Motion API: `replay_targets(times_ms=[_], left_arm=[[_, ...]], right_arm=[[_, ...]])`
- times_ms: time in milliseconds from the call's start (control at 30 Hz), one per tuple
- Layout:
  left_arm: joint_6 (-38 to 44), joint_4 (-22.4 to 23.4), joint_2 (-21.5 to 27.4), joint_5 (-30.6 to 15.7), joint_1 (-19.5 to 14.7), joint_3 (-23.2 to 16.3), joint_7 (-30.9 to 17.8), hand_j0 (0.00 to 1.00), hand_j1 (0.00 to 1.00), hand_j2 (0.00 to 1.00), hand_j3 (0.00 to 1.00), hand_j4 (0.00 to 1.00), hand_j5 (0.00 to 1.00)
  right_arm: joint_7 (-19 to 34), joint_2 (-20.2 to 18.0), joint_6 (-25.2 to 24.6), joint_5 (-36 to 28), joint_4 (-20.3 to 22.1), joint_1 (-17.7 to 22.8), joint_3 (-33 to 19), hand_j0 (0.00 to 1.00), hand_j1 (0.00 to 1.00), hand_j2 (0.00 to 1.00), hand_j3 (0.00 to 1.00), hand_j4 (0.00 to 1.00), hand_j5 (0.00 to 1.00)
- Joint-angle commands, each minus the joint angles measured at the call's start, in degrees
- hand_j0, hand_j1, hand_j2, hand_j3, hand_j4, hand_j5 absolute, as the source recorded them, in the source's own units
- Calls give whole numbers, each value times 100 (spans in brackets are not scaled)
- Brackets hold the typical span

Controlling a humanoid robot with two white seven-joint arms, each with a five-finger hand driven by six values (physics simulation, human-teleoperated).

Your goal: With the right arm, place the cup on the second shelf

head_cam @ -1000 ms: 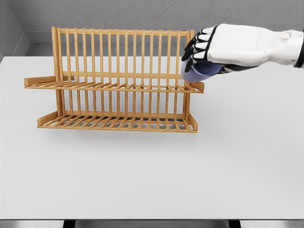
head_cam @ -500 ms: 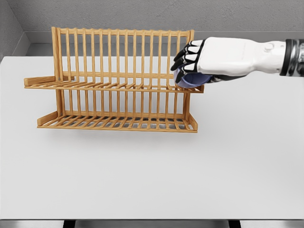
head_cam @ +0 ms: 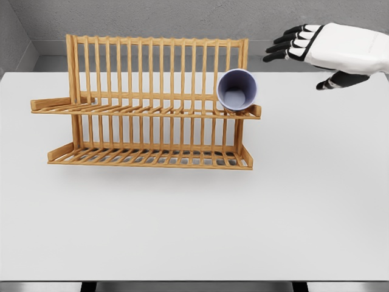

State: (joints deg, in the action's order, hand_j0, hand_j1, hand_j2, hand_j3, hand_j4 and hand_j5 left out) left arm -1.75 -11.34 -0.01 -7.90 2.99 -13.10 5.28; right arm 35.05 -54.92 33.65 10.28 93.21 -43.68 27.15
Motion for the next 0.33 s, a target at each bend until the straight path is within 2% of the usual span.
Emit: replay_targets(times_ms=[0, 100, 167, 233, 300], left_arm=[[-1, 0, 1, 8, 0, 1, -1, 100, 100, 100, 100, 100, 100], [-1, 0, 1, 8, 0, 1, -1, 100, 100, 100, 100, 100, 100], [-1, 0, 1, -1, 0, 1, -1, 100, 100, 100, 100, 100, 100], [-1, 0, 1, -1, 0, 1, -1, 100, 100, 100, 100, 100, 100], [-1, 0, 1, 8, 0, 1, -1, 100, 100, 100, 100, 100, 100]], right_arm=[[-5, -247, 1, -26, -470, 44, -350, 100, 100, 100, 100, 100, 100], [-5, -168, -16, 149, -708, 703, -377, 100, 100, 100, 100, 100, 100], [-5, 8, -7, 158, -901, 932, -386, 100, 100, 100, 100, 100, 100], [-5, 131, -7, 167, -1138, 993, -377, 100, 100, 100, 100, 100, 100], [-5, 157, -7, 167, -1147, 993, -377, 100, 100, 100, 100, 100, 100]])
